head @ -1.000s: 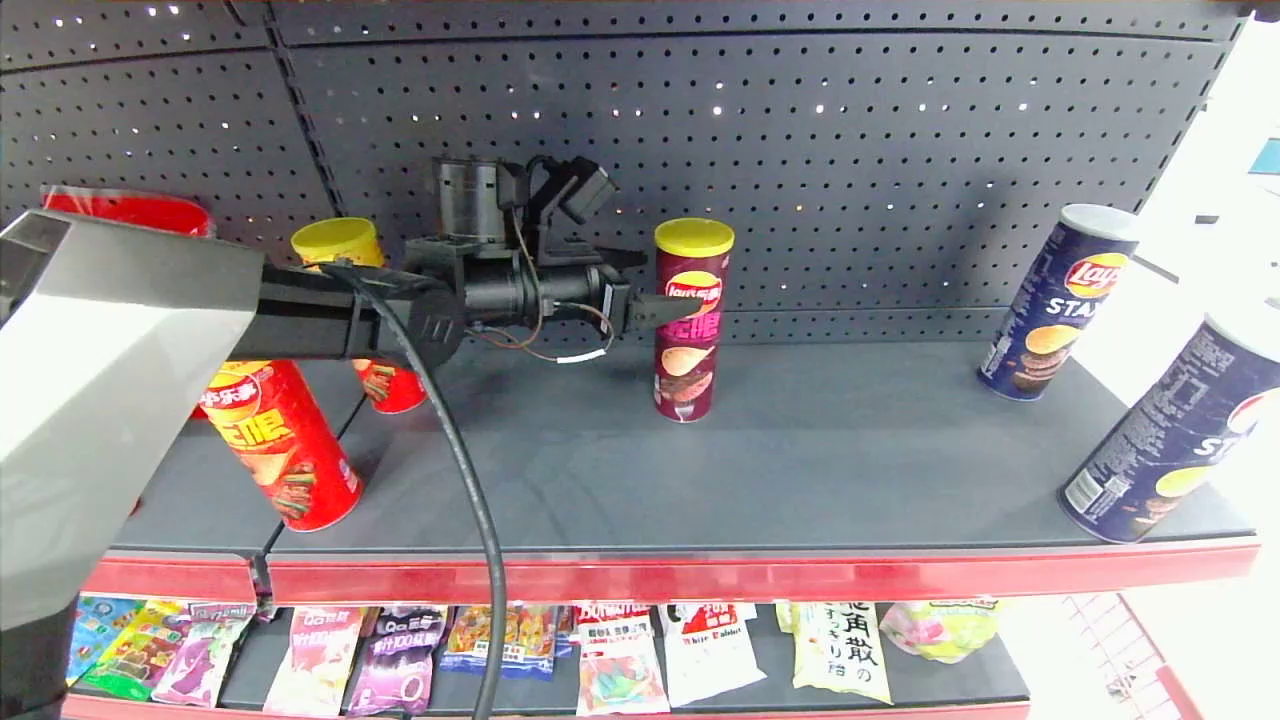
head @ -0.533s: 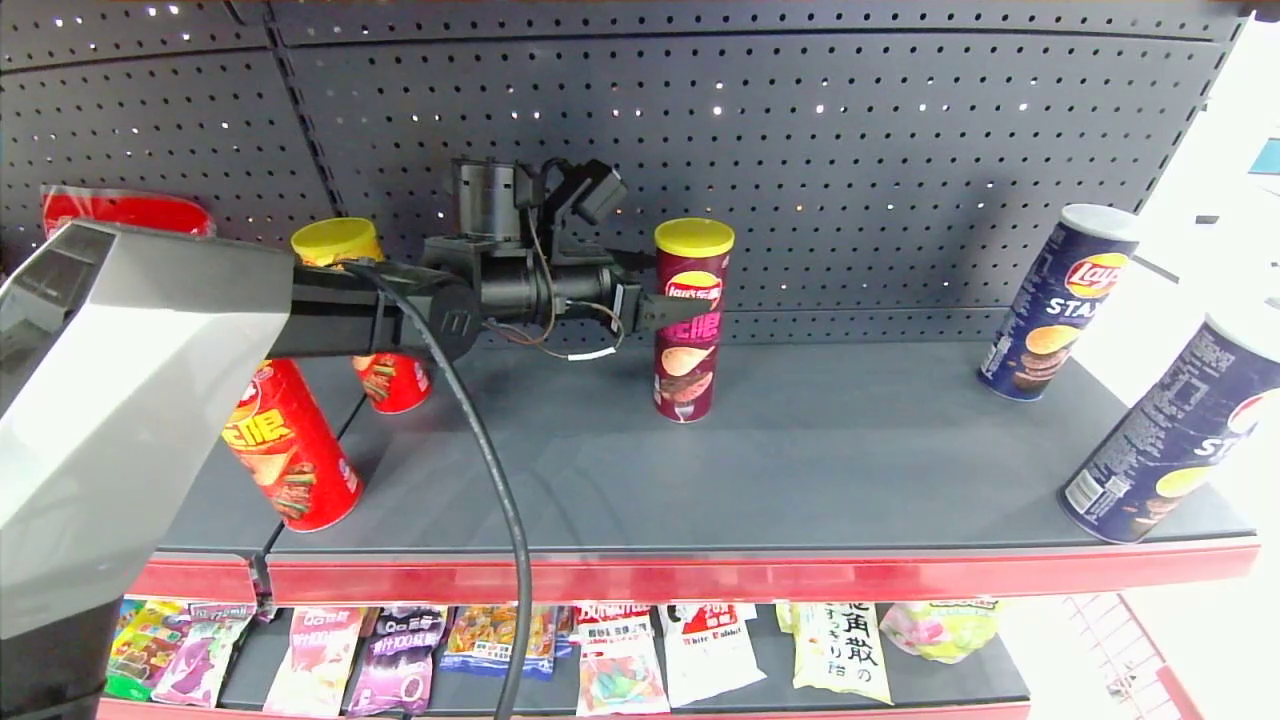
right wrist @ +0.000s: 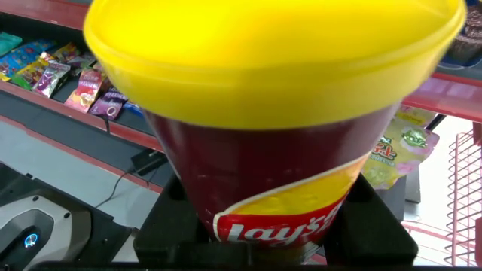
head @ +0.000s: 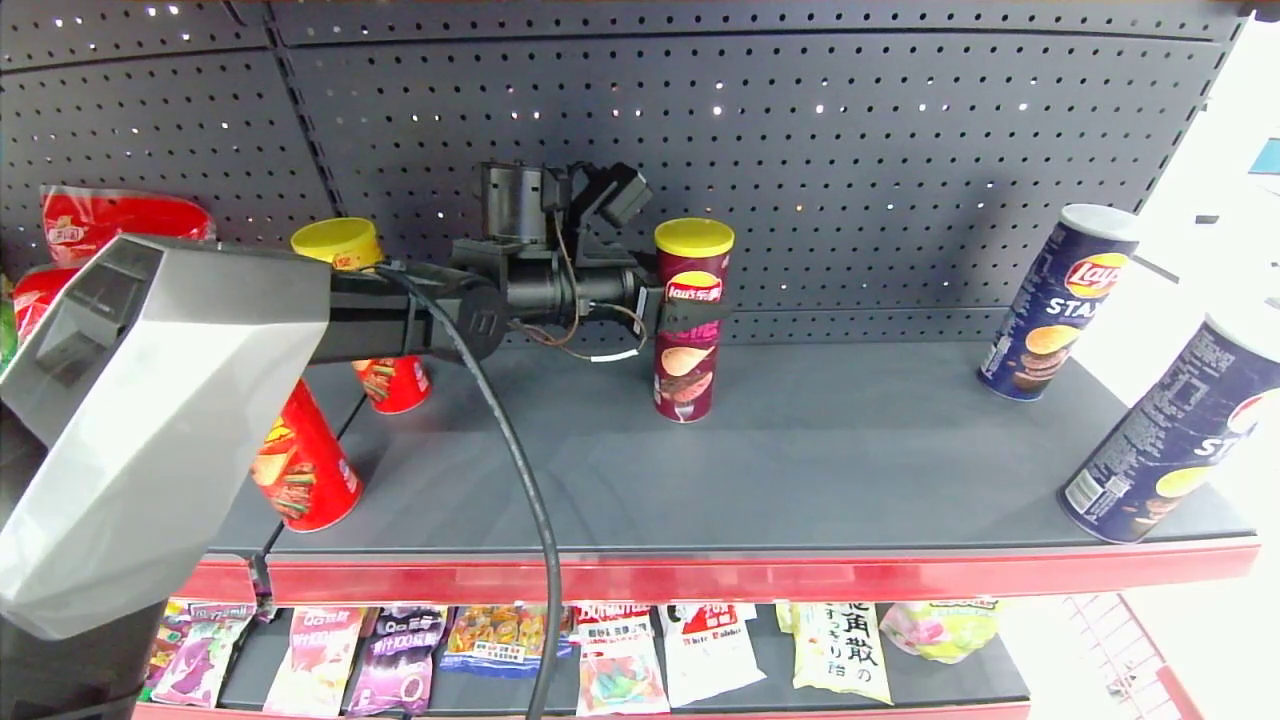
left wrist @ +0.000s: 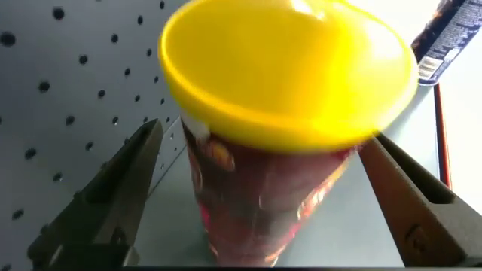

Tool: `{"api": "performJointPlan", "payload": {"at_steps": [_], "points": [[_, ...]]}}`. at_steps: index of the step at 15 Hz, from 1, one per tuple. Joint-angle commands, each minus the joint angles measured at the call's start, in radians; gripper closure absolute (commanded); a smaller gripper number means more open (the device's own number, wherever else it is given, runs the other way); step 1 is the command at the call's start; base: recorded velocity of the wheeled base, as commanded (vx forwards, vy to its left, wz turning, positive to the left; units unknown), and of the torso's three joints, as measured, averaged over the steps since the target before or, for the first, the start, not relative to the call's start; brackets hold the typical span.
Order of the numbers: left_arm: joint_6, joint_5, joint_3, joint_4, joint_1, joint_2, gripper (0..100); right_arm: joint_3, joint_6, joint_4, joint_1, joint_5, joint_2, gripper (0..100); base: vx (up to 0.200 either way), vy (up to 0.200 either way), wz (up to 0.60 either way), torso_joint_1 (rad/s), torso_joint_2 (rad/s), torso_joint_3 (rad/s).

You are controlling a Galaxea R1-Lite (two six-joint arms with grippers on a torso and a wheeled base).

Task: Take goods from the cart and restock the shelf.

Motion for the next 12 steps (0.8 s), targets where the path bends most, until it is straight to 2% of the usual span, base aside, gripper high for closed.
{"api": "performJointPlan", "payload": {"at_steps": [1,2,8,9,10,12], "points": [[0.0,0.001,-0.049,0.017,-0.002,0.024,0,0.0,0.0,0.0,0.001,0.0,0.0,100,0.0,0.0,0.0,0.0,0.0,0.0],[0.002,-0.001,-0.052,0.017,-0.002,0.027,100,0.0,0.0,0.0,0.001,0.0,0.0,100,0.0,0.0,0.0,0.0,0.0,0.0],[0.0,-0.007,-0.042,0.076,-0.027,-0.012,100,-0.003,0.0,0.0,0.001,-0.012,0.0,100,0.0,0.0,0.0,0.0,0.0,0.0],[0.003,-0.031,-0.038,0.153,-0.032,-0.059,100,-0.006,0.0,0.0,0.001,-0.014,0.0,100,0.0,0.0,0.0,0.0,0.0,0.0],[0.006,-0.044,-0.034,0.182,-0.033,-0.084,100,-0.006,0.0,-0.002,0.002,-0.014,0.0,100,0.0,0.0,0.0,0.0,0.0,0.0],[0.011,-0.054,0.035,0.195,-0.033,-0.153,100,-0.008,0.001,-0.002,0.002,-0.012,0.002,100,0.0,0.0,0.0,0.0,0.0,0.0]]}}
